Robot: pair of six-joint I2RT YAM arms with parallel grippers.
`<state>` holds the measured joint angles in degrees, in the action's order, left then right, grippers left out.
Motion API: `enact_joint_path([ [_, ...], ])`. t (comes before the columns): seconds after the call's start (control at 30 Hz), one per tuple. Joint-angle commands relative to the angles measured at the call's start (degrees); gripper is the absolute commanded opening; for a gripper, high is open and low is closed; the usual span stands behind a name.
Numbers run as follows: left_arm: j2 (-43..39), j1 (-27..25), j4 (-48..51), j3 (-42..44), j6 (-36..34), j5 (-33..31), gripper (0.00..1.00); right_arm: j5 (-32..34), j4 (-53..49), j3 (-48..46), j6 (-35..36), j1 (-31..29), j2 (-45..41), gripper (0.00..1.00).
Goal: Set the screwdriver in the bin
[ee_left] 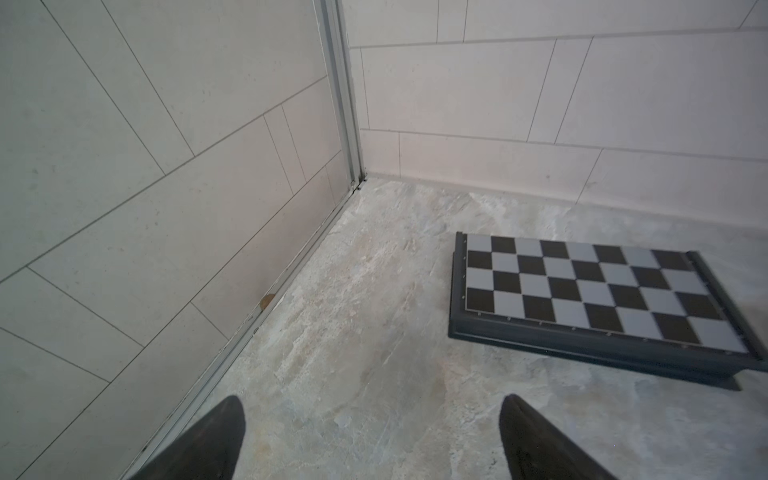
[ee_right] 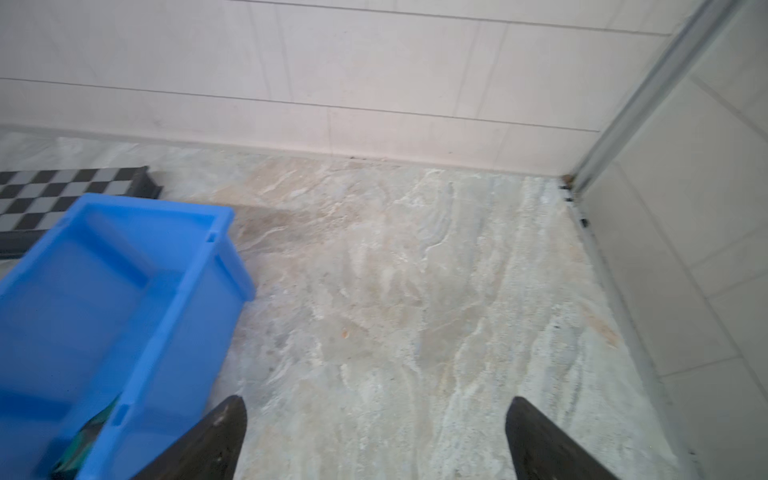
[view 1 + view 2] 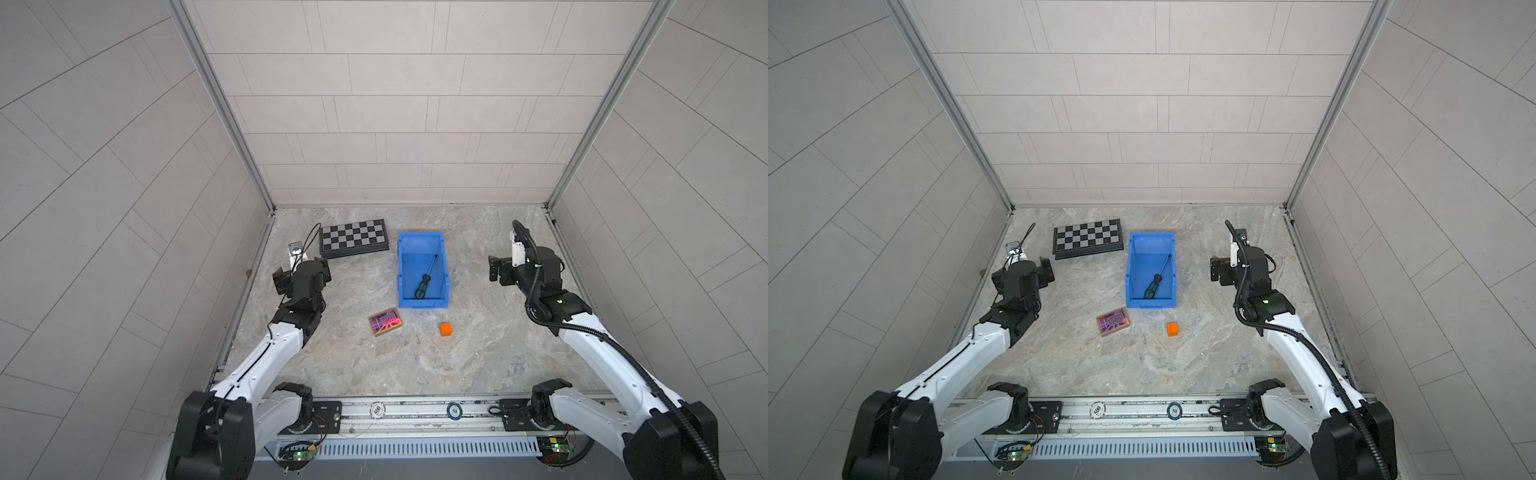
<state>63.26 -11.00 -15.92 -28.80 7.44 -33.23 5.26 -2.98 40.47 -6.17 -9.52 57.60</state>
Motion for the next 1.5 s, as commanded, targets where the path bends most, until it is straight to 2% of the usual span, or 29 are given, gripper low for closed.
enact_joint_path([
  [0.0,2.32,0.28,-11.93,3.4,-0.43,-5.2,0.99,7.97,10.57,-4.32,3.27,3.17,-0.87,0.99],
  [0.07,4.18,0.28,-16.42,5.42,-0.69,-3.98,1.0,7.37,16.01,-7.92,3.22,5.01,0.9,0.99],
  [0.23,7.11,0.28,-26.11,8.05,-3.76,-1.49,1.0,5.25,29.85,-12.99,6.83,5.26,10.59,1.0],
  [0.3,8.09,0.52,-29.59,8.76,-5.19,-0.72,0.99,5.64,35.69,-14.88,5.52,5.19,14.39,0.99],
  [0.5,11.45,2.6,-36.05,10.99,-4.81,4.03,1.0,8.44,42.97,-16.31,5.84,3.72,21.84,1.0],
  [0.63,16.05,3.12,-41.11,11.75,-5.29,6.67,1.0,7.06,45.72,-16.19,7.86,3.06,24.4,0.99],
  [0.73,17.08,3.13,-38.44,9.8,-5.79,8.73,0.99,6.84,47.99,-16.57,7.8,3.07,26.34,0.99],
  [0.8,19.33,3.18,-36.98,7.79,-7.2,11.78,1.0,5.46,53.17,-18.45,8.46,3.1,29.13,1.0],
  [0.97,20.03,3.96,-37.24,7.7,-7.44,14.77,1.0,3.03,65.85,-22.57,8.76,3.45,34.02,1.0],
  [1.13,20.03,4.05,-37.23,7.75,-7.4,15.04,0.99,3.22,54.43,-17.67,4.22,6.07,32.83,1.0],
  [1.47,20.03,4.04,-37.33,7.78,-7.44,15.04,0.99,2.89,56.74,-18.46,5.39,5.92,33.32,0.99],
])
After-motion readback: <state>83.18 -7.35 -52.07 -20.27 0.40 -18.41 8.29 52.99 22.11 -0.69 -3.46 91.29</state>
